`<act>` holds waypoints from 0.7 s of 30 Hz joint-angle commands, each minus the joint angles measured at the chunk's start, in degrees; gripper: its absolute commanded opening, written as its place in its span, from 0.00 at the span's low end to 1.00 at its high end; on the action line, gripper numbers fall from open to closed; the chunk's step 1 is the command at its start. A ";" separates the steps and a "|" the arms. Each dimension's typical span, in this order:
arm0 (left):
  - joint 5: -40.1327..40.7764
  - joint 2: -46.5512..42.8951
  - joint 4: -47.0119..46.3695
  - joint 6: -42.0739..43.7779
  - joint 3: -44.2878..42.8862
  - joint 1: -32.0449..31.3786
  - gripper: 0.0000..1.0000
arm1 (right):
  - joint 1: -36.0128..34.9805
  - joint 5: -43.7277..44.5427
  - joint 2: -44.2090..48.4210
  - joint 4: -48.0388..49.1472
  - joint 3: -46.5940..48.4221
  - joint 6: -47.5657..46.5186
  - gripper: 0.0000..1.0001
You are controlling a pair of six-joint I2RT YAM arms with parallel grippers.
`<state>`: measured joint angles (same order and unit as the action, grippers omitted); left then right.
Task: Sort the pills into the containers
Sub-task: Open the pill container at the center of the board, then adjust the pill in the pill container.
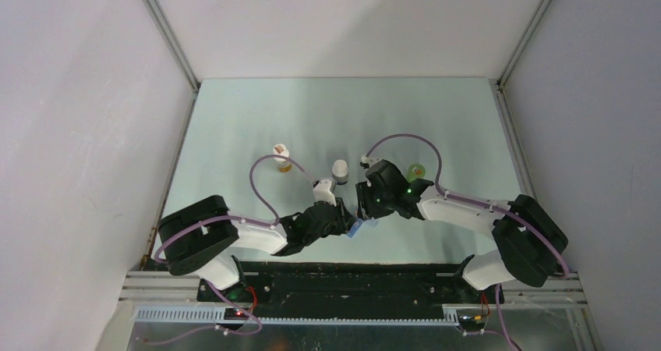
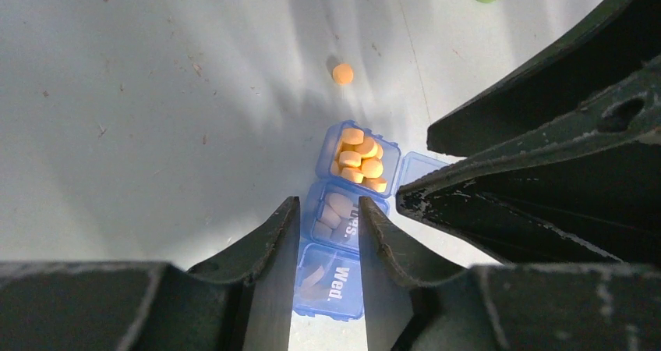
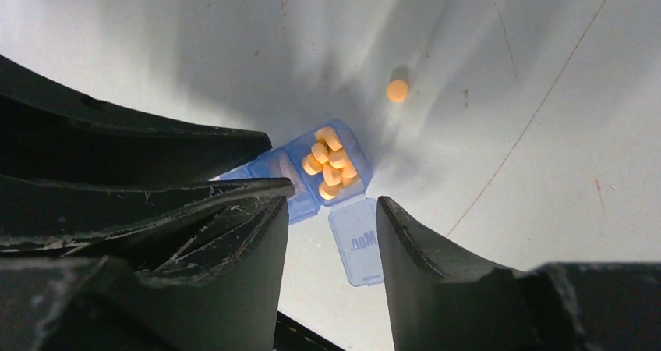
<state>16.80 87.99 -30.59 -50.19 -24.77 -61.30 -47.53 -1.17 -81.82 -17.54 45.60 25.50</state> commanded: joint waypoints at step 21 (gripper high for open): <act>3.45 0.85 9.62 4.39 0.11 0.13 0.27 | 0.87 3.06 -4.69 5.04 0.16 -2.44 0.44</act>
<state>17.43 87.64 -30.50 -48.97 -24.88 -61.28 -46.76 0.64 -85.36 -12.10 45.32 25.98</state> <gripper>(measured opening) 0.277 0.436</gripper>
